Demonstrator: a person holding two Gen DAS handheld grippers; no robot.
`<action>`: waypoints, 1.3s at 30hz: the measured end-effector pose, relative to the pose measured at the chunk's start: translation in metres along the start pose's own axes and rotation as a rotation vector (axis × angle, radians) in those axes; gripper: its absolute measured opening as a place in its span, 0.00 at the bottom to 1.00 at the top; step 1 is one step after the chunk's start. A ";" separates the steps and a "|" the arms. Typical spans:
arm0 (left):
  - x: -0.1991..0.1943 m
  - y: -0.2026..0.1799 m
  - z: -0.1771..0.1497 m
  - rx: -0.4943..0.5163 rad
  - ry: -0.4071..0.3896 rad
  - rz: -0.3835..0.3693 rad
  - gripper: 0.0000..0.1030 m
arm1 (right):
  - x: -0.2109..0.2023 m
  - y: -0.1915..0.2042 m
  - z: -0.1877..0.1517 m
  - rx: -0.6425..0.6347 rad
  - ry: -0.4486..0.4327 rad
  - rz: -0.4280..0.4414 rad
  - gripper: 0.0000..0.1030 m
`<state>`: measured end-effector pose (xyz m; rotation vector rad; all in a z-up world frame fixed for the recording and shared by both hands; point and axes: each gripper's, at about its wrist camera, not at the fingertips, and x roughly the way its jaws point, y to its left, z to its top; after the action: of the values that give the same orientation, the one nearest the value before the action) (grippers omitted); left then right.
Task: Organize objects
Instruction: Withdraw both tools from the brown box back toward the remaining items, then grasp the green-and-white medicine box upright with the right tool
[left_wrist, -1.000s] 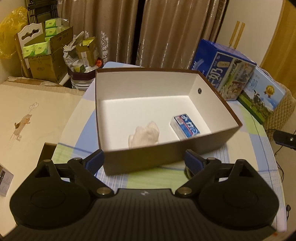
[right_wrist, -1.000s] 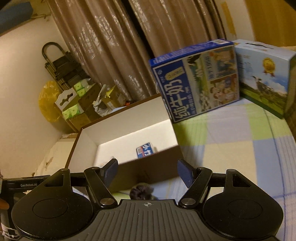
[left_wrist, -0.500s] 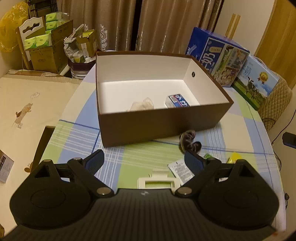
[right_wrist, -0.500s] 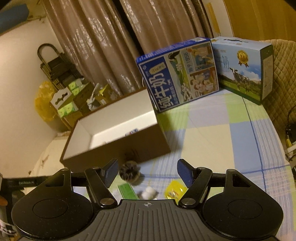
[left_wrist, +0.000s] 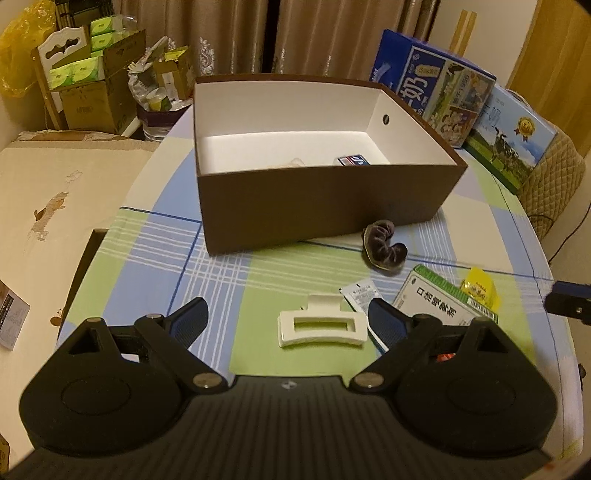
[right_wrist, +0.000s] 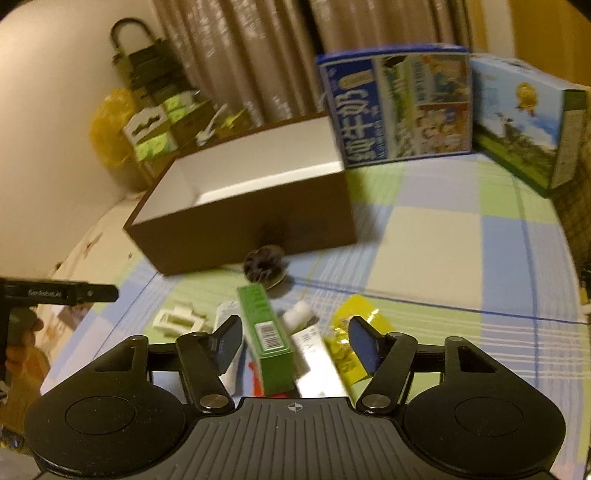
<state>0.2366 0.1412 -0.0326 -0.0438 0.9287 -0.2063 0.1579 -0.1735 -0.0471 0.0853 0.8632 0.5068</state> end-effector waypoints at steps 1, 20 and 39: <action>0.001 -0.001 -0.002 0.007 0.003 -0.001 0.89 | 0.005 0.002 0.000 -0.013 0.012 0.005 0.57; 0.027 0.001 -0.014 0.053 0.044 0.035 0.89 | 0.093 0.021 0.018 -0.194 0.180 0.059 0.52; 0.064 -0.011 -0.016 0.292 0.025 -0.014 0.89 | 0.098 0.028 0.018 -0.214 0.178 0.027 0.26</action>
<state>0.2589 0.1188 -0.0915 0.2227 0.9150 -0.3543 0.2136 -0.1012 -0.0966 -0.1461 0.9771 0.6364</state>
